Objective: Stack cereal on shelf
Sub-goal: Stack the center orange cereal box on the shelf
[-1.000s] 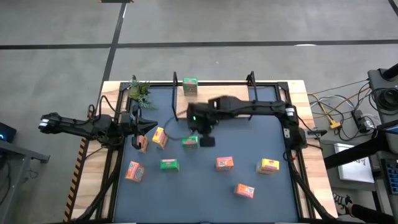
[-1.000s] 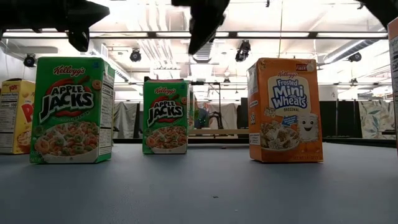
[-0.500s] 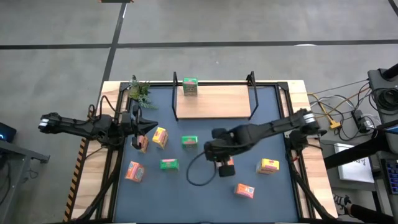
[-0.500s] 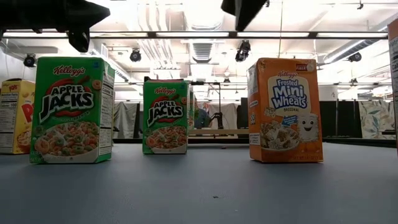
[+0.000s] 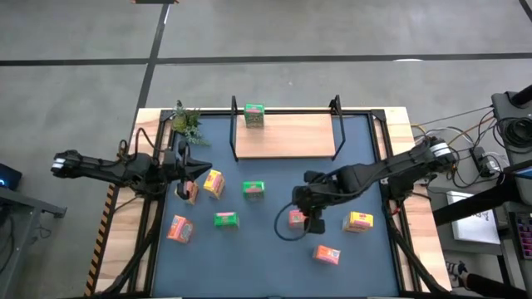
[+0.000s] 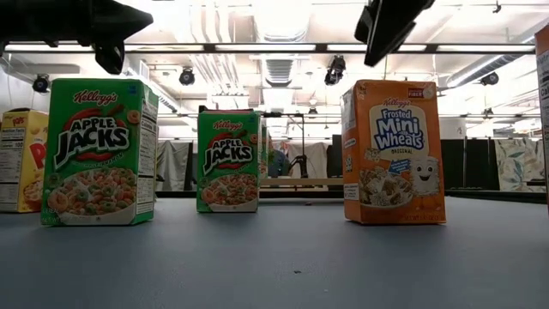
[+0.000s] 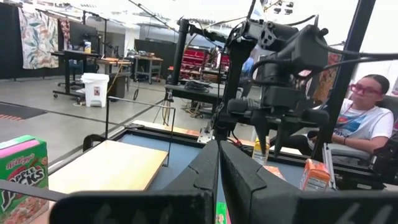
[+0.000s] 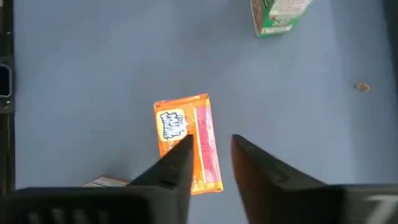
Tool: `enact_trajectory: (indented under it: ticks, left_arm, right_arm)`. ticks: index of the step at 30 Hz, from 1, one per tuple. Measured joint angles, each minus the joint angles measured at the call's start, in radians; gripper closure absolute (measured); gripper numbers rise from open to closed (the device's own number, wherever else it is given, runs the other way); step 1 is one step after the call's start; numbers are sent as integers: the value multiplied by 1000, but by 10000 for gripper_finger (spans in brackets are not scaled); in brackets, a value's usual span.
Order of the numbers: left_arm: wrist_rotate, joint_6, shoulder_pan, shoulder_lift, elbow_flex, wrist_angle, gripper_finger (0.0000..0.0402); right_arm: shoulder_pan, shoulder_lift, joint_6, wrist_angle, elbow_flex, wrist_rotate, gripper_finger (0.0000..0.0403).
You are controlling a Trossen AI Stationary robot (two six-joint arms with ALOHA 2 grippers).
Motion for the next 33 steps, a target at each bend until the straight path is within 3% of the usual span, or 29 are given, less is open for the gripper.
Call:
enact_trajectory:
  ticks: [8, 15, 20, 33]
  left_arm:
    - [0, 7, 0, -3, 2, -1, 402]
    - [0, 34, 0, -5, 8, 1, 402]
    - [0, 35, 0, -12, 8, 6, 402]
    - [-1, 57, 0, -20, 8, 10, 402]
  right_arm:
    - [47, 51, -10, 12, -6, 1, 144]
    - [56, 118, -7, 3, -11, 32, 83]
    - [55, 161, -9, 0, -11, 27, 95]
    - [55, 166, -7, 0, -6, 27, 204]
